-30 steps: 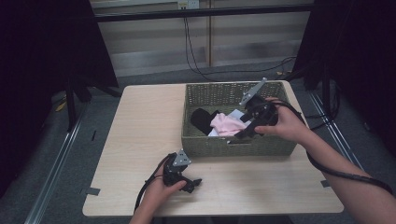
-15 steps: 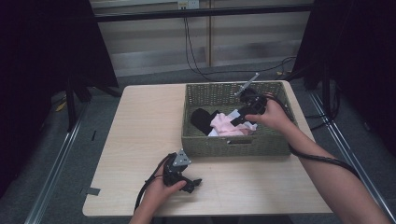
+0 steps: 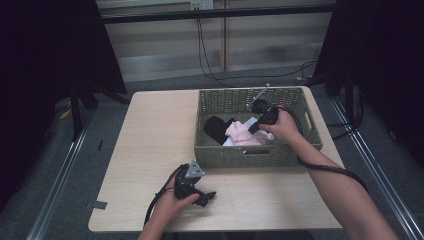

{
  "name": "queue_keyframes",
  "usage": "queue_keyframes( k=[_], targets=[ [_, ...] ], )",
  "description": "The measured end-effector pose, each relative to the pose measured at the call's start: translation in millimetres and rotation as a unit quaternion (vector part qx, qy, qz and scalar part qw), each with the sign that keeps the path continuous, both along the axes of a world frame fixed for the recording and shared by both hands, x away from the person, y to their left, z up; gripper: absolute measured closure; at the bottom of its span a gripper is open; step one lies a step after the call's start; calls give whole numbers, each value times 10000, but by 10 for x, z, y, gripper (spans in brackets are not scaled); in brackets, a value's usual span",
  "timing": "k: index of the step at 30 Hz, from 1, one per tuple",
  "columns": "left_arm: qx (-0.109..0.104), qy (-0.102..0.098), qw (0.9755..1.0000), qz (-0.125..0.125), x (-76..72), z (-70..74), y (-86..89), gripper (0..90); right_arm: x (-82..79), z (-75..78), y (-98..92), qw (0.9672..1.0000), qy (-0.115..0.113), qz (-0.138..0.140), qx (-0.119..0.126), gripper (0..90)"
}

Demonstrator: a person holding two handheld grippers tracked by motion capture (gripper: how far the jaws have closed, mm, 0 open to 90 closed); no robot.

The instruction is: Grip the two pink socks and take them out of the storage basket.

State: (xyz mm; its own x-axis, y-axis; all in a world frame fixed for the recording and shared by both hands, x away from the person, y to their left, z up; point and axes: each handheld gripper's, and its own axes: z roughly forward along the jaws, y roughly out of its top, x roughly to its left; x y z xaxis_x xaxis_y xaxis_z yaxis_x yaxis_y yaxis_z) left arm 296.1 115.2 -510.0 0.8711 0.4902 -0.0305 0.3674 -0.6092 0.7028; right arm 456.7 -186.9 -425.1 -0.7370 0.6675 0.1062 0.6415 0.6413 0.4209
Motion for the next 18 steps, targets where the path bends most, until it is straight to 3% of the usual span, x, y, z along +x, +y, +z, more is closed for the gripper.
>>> queue_keyframes(
  k=[2, 6, 11, 18],
  targets=[
    [-1, 1, 10000, 2, 0, 0, 0, 0, 5, 23, -2, 9999, 112, 19, 38, 877],
    [-2, 2, 10000, -1, 0, 0, 0, 0, -4, 91, -16, 9999, 115, 37, 80, 879],
    [-10, 7, 10000, -7, 1, -1, 0, 0, -23, 274, -77, 9993, 84, -40, 361, 879],
    [-10, 6, 10000, -8, 1, -1, 1, 0, -67, 534, -173, 9987, 15, 7, 519, 879]
  ],
)
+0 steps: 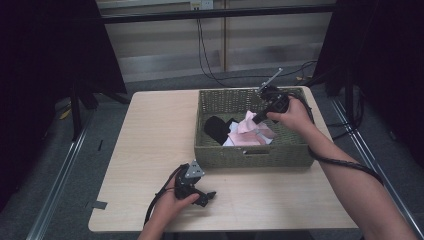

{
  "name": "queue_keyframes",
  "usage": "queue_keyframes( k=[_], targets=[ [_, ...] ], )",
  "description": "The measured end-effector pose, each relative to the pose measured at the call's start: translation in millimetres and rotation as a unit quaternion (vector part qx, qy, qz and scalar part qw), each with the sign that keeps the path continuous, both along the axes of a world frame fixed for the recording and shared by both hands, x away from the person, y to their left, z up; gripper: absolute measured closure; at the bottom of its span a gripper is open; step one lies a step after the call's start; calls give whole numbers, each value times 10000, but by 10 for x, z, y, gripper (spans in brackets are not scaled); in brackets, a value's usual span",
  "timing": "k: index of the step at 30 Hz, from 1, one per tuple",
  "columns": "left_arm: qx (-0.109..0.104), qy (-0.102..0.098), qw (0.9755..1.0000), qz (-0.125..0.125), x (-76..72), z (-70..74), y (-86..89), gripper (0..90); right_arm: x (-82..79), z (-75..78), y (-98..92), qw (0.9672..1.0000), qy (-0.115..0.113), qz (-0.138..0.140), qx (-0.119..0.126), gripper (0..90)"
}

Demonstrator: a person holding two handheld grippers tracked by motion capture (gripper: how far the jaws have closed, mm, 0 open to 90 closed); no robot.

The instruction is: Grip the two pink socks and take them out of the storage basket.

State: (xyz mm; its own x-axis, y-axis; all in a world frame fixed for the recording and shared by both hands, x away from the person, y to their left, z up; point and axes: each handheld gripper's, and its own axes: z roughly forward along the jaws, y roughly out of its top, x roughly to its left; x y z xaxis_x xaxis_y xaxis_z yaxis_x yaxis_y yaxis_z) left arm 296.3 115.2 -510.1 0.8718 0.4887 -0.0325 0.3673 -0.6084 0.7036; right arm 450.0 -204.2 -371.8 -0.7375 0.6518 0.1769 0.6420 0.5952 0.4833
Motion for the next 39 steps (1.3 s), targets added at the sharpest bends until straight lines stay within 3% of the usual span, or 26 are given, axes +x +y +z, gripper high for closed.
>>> queue_keyframes(
  k=[7, 28, 39],
  targets=[
    [-2, -1, 10000, 5, -1, 0, -1, 0, -79, 232, -50, 9999, -86, 102, 58, 879],
    [14, -6, 10000, 7, -1, 1, 0, 0, -376, 577, -49, 9983, -214, 514, 146, 879],
    [13, -6, 10000, 7, -1, 1, 0, 0, -609, 747, -57, 9959, -338, 740, 405, 879]
  ],
)
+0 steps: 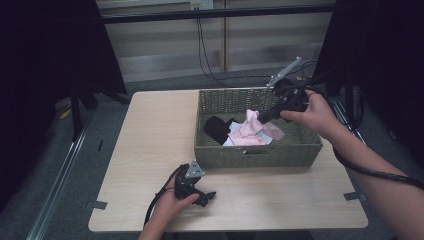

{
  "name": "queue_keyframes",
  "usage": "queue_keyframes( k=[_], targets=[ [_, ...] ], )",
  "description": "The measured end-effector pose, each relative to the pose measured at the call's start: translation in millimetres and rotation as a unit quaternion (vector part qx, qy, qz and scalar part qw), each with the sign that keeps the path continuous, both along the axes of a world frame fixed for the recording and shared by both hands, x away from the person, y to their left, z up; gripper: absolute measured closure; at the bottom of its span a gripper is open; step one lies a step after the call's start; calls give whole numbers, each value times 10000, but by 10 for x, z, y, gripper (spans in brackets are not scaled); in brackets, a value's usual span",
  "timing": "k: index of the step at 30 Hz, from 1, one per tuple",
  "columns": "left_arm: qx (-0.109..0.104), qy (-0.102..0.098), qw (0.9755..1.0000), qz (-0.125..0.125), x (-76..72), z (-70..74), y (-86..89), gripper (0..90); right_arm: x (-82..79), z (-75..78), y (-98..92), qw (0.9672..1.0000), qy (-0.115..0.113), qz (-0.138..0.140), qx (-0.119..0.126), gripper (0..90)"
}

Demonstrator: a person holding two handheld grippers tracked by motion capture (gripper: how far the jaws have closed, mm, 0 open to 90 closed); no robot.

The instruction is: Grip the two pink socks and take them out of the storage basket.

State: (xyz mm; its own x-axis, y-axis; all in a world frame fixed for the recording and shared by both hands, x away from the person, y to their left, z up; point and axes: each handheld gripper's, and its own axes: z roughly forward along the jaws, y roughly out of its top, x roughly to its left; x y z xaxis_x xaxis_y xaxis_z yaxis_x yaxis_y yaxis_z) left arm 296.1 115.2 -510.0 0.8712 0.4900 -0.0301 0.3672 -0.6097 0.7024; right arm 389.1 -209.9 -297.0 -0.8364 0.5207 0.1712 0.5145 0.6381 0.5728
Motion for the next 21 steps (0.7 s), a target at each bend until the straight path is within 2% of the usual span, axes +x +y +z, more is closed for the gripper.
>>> queue_keyframes(
  k=[8, 15, 21],
  targets=[
    [-1, 0, 10000, 0, 0, 0, 0, 0, -198, 63, 42, 9997, 6, 221, 78, 879],
    [-3, 4, 10000, -1, 0, 0, 0, 0, -348, 70, 99, 9989, -33, 458, 100, 879],
    [-21, -8, 10000, 14, -2, -4, -2, 0, -508, 44, 137, 9977, 25, 652, 193, 878]
  ],
)
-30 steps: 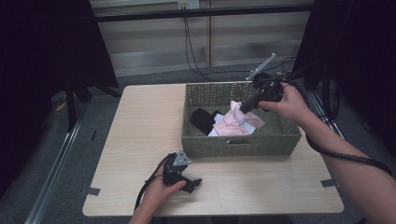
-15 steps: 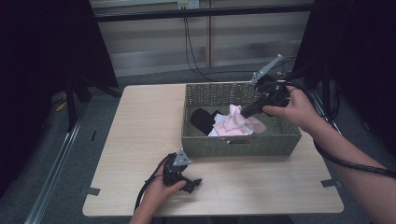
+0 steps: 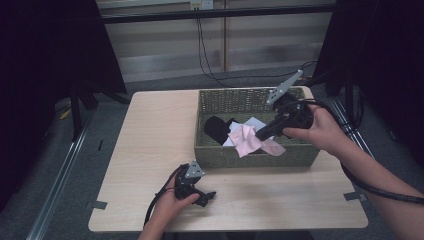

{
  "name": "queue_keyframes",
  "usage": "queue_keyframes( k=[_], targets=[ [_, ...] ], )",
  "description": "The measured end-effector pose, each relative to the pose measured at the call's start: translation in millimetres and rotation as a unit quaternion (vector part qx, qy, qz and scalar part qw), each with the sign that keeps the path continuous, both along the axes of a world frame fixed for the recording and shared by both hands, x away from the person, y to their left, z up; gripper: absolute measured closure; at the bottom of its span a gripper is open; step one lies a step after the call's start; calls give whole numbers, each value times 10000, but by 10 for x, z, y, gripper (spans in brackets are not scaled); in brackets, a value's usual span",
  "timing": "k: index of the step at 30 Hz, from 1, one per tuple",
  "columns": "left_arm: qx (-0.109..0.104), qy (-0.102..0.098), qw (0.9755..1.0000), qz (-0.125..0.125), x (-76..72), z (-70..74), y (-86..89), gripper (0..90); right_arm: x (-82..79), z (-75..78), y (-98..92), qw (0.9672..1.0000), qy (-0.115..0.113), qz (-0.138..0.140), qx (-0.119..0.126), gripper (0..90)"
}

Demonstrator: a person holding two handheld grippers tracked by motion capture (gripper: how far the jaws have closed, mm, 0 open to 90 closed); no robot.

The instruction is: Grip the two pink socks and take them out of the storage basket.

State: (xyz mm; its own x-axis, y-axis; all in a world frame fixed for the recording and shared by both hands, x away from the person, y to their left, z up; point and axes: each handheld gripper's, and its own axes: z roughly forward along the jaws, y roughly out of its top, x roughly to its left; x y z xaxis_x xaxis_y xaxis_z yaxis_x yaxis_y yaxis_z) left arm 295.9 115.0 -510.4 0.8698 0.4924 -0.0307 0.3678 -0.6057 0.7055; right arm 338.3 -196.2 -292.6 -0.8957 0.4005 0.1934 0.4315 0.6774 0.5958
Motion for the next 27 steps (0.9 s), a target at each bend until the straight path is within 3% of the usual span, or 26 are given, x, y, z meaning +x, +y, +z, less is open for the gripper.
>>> queue_keyframes(
  k=[12, 27],
  targets=[
    [57, -8, 10000, -44, 5, 5, 6, 0, -174, -162, 56, 9996, 138, 246, 36, 878],
    [57, -8, 10000, -44, 5, 5, 6, 0, -199, -577, 141, 9993, 273, 236, -94, 874]
  ],
)
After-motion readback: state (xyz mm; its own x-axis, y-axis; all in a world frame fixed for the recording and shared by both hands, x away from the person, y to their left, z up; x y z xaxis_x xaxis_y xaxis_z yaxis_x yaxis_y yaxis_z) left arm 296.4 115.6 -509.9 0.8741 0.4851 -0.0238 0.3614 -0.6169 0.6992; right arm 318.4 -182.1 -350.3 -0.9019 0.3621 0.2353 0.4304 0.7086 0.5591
